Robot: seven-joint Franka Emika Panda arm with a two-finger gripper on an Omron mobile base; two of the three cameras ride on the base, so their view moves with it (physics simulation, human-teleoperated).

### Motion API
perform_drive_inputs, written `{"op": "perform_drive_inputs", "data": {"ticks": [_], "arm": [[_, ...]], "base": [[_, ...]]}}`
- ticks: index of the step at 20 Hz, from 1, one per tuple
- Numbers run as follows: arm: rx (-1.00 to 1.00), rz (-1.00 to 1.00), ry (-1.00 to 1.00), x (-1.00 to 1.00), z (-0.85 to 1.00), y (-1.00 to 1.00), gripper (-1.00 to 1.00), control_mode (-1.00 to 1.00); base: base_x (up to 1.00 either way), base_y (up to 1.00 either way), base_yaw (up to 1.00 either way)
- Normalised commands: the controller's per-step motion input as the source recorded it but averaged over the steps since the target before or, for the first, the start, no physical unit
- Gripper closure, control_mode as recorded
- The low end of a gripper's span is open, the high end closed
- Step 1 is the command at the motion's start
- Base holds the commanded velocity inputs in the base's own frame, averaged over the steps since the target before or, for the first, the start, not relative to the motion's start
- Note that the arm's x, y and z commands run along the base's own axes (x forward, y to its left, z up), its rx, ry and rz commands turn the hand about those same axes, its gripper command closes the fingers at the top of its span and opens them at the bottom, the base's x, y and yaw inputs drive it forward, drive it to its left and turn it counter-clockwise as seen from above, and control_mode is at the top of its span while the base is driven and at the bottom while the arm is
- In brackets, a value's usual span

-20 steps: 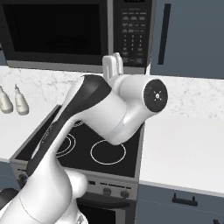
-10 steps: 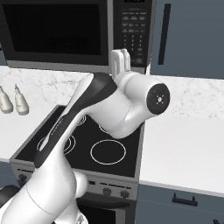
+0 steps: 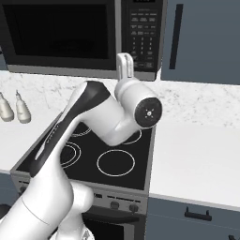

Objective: Open the microwave, place the bowl with waffle inside the microwave, then close the microwave door and turn it on.

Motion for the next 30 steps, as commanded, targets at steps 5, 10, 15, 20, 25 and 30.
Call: {"op": "perform_drive_inputs", "data": {"ticks": [5, 10, 15, 20, 25, 30], "arm": [[0.00, 0.09, 0.00, 0.35, 0.00, 0.00, 1.00, -1.00], [0.00, 0.07, 0.00, 0.41, 0.00, 0.00, 1.00, -1.00], [0.04, 0.03, 0.00, 0.50, 0.00, -0.10, 1.00, -1.00], [0.07, 0.00, -0.02, 0.45, 0.00, -0.19, 1.00, -1.00], [0.05, 0.00, -0.02, 0.29, 0.00, -0.14, 1.00, -1.00], [0.02, 0.00, 0.00, 0.23, 0.00, -0.02, 1.00, -1.00]], "base": [[0.00, 0.00, 0.00], [0.00, 0.00, 0.00], [0.00, 0.00, 0.00], [0.00, 0.00, 0.00], [0.00, 0.00, 0.00], [0.00, 0.00, 0.00]]}}
